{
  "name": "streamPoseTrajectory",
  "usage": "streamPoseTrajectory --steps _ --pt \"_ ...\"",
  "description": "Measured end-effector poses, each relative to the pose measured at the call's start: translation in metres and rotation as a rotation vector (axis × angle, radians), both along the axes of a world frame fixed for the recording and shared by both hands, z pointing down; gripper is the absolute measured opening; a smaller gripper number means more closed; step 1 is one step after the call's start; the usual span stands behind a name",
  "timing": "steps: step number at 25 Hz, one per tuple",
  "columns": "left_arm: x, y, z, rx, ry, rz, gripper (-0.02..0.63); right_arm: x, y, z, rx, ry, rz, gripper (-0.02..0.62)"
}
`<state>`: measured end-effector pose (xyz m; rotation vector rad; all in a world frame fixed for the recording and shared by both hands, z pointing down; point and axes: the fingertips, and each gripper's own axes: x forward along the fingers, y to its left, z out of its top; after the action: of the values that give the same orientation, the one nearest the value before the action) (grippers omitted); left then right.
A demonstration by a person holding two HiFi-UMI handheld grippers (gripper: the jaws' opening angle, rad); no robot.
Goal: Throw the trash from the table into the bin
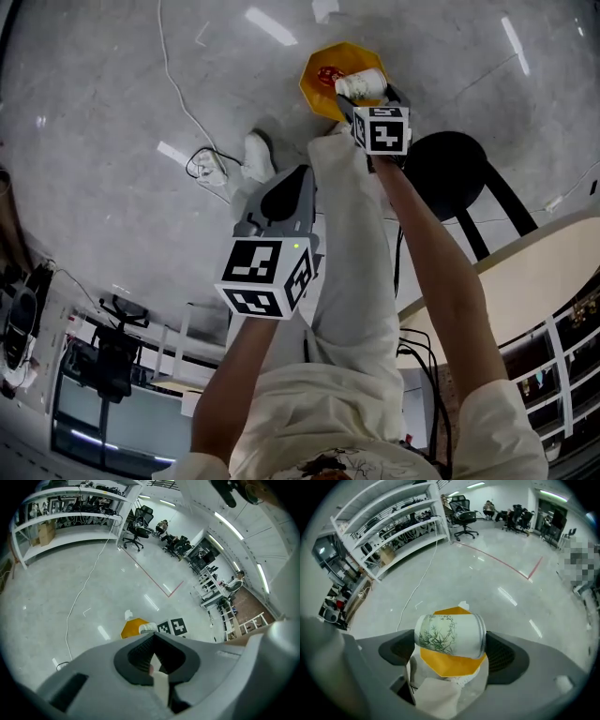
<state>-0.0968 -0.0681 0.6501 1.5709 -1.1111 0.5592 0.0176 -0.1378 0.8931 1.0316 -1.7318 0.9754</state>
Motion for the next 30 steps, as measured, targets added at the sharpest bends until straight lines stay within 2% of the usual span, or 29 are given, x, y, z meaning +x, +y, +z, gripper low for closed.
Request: streamPoseTrajectory --steps 6,12,16,23,30 --pt "0.008 0.002 0.016 -0.019 0.013 0.025 0.0 0.002 0.002 0.042 -0.059 0.035 0.022 0.48" --pt "0.005 0.02 0.031 -0.054 0.01 0.012 0.0 -0.009 0.018 0.085 -0.093 0.062 -0.067 0.48" --pt "0.007 0.028 0.039 -0.066 0.016 0.002 0.0 -0.009 0.021 0.103 -0.104 0.077 -0.063 0.48" --pt "0.018 0.034 0.037 -0.06 0.022 0.021 0.0 -0.006 0.027 0.101 -0.098 0.058 -0.06 0.48" --pt "0.028 0.026 0.006 -0.016 0.016 0.052 0.0 0.003 0.012 0.064 -0.051 0.032 0.007 0.48"
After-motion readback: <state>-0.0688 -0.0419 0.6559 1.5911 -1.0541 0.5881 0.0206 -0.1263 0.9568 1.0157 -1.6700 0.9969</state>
